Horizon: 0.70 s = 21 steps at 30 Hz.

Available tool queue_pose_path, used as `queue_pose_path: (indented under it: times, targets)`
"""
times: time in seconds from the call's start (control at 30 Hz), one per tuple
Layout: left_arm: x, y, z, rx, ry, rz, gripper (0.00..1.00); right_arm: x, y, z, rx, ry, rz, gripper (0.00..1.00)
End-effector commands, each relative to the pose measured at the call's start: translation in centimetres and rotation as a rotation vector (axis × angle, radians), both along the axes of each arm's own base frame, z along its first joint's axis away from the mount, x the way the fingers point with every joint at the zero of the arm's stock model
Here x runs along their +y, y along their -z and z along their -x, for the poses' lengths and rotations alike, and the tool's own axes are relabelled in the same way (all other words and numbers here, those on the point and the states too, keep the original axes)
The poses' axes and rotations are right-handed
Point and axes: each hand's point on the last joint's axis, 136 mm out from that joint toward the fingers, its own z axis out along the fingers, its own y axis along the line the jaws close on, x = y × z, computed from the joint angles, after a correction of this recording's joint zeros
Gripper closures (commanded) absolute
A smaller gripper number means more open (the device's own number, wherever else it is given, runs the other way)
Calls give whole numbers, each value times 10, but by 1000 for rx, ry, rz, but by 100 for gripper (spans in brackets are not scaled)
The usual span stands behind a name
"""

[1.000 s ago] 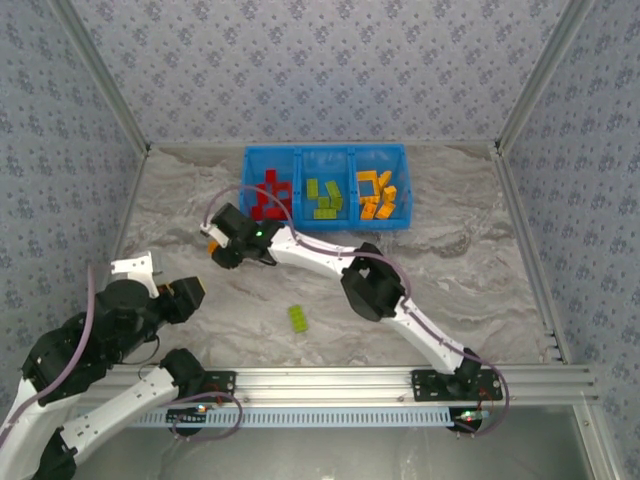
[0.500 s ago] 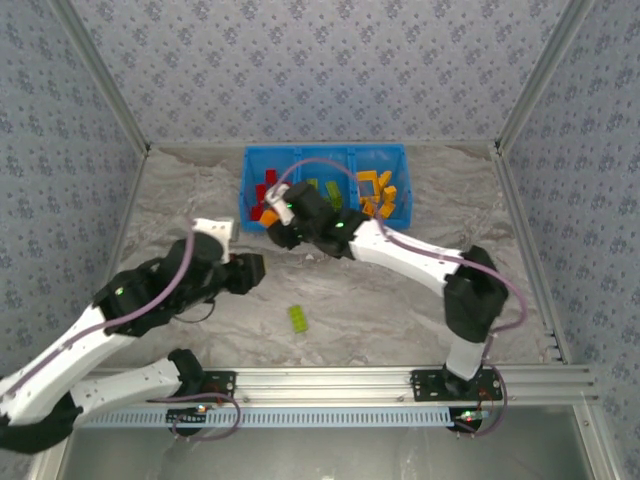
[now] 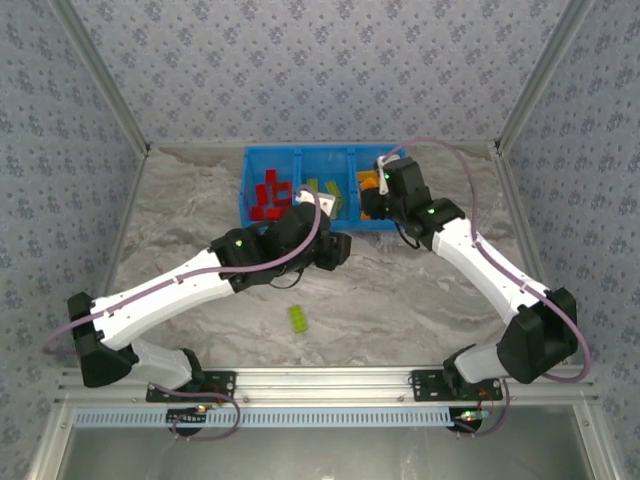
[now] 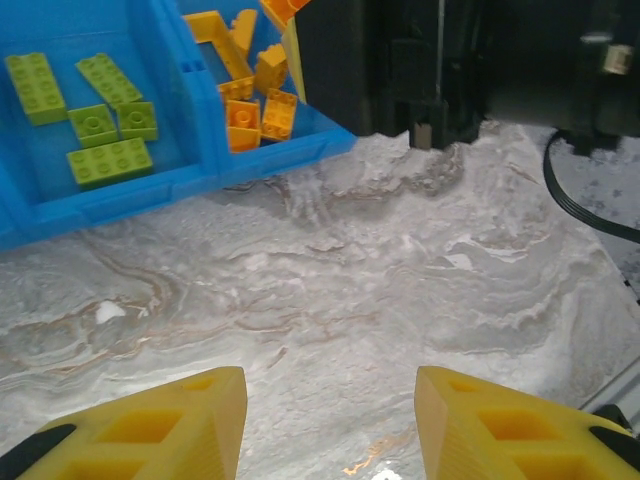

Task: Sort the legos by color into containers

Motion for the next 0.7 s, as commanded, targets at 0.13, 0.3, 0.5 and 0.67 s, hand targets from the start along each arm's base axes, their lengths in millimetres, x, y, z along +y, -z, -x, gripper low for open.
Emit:
queue_pose_path:
  times: [0.13,0.3,0.5,0.67]
  targets:
    - [-21,-13,6,-45,30,28,52,-48,55,-5,193,217,60,64]
    - [-36,-30,0,-114,12,13,52,-49,72,-24,234,245,83,64]
    - [-55,-26,-8,-135,-10,-56,51,-51,102,-47,322,320,80,63]
    - [-63,-25,-9,-131,-1,-56,51,-48,123,-63,385,347,86,61]
